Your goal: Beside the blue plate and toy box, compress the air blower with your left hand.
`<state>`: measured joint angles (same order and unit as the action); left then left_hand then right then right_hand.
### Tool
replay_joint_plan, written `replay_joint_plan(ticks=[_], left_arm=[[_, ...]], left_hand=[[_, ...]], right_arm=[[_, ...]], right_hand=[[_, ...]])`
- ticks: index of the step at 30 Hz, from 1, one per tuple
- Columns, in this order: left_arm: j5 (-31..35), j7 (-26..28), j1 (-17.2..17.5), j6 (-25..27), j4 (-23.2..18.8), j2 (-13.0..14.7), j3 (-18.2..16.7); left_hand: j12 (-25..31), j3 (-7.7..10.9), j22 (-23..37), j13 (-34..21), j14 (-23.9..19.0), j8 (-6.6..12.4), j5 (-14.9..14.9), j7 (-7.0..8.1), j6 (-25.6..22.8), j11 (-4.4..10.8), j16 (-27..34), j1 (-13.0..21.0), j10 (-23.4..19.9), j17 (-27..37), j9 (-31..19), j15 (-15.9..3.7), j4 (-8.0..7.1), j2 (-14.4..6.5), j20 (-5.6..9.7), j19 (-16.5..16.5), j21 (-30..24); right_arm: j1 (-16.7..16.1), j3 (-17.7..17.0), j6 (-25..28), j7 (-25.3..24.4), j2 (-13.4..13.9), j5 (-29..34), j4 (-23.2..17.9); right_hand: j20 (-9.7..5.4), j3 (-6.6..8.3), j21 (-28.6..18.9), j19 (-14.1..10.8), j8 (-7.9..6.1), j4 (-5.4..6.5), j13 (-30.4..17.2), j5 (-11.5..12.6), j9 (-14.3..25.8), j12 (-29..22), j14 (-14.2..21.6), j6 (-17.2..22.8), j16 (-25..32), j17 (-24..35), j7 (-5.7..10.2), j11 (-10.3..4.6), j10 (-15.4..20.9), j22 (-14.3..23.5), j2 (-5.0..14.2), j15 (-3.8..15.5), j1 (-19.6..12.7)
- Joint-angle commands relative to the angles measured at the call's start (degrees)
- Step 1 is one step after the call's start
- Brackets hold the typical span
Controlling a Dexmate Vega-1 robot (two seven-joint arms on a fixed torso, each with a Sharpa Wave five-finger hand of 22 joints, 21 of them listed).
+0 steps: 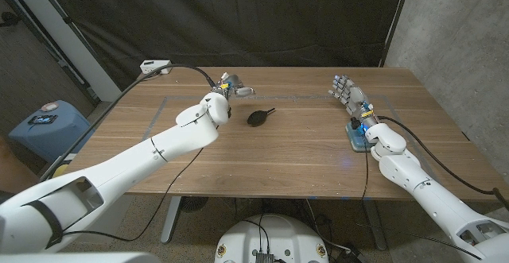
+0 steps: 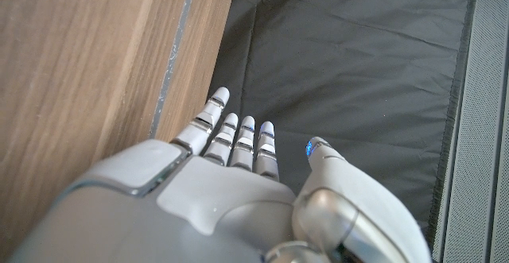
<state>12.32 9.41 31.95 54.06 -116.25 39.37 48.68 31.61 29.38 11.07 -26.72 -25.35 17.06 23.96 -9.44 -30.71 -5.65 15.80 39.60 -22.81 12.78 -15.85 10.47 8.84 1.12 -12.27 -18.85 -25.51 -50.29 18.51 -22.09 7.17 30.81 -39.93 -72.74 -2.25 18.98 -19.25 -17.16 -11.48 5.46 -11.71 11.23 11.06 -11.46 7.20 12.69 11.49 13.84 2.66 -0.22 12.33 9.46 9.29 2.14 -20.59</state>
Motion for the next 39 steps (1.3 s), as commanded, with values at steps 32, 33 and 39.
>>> replay_joint_plan(ticks=[32,33,39], left_arm=[[1.64,-2.77,-5.61,9.09,0.96,-1.57,9.55],[1.68,-2.58,-5.66,9.61,1.22,-1.95,9.65],[1.83,-2.39,-6.28,9.2,2.24,-2.6,10.63]], left_hand=[[0.96,-1.45,0.34,-1.84,1.39,-1.76,1.37,-1.73,1.68,-2.25,-1.49,1.6,2.59,0.61,-0.43,1.78,-0.11,-0.54,-0.09,1.76,1.11],[1.04,-1.51,0.35,-1.91,1.33,-1.79,1.43,-1.78,1.63,-2.16,-1.51,1.65,2.62,0.62,-0.45,1.78,-0.11,-0.54,-0.09,1.78,1.14],[1.1,-1.58,0.37,-2.11,1.31,-1.92,1.62,-1.51,1.62,-2.17,-1.58,1.77,3.07,0.69,-0.51,1.77,-0.17,-0.76,-0.1,1.91,1.26]], right_arm=[[-0.96,-0.83,-1.53,2.48,0.25,-1.51,0.91],[-1.07,-0.88,-1.56,2.5,0.3,-1.56,0.87],[-1.6,-1.25,-1.69,2.7,0.6,-1.94,0.66]], right_hand=[[-1.19,0.55,0.82,-0.97,-0.08,-0.45,-0.2,-0.19,0.2,-0.25,0.34,0.44,0.73,-0.04,-0.29,0.11,0.36,0.26,-0.22,1.39,0.23],[-1.17,0.55,0.83,-0.99,-0.06,-0.48,-0.2,-0.19,0.2,-0.24,0.35,0.4,0.73,-0.05,-0.32,0.11,0.34,0.26,-0.25,1.37,0.22],[-1.15,0.55,0.94,-1.05,-0.06,-0.49,-0.2,-0.21,0.2,-0.27,0.34,0.4,0.75,-0.05,-0.31,0.22,0.4,0.27,-0.29,1.33,0.3]])
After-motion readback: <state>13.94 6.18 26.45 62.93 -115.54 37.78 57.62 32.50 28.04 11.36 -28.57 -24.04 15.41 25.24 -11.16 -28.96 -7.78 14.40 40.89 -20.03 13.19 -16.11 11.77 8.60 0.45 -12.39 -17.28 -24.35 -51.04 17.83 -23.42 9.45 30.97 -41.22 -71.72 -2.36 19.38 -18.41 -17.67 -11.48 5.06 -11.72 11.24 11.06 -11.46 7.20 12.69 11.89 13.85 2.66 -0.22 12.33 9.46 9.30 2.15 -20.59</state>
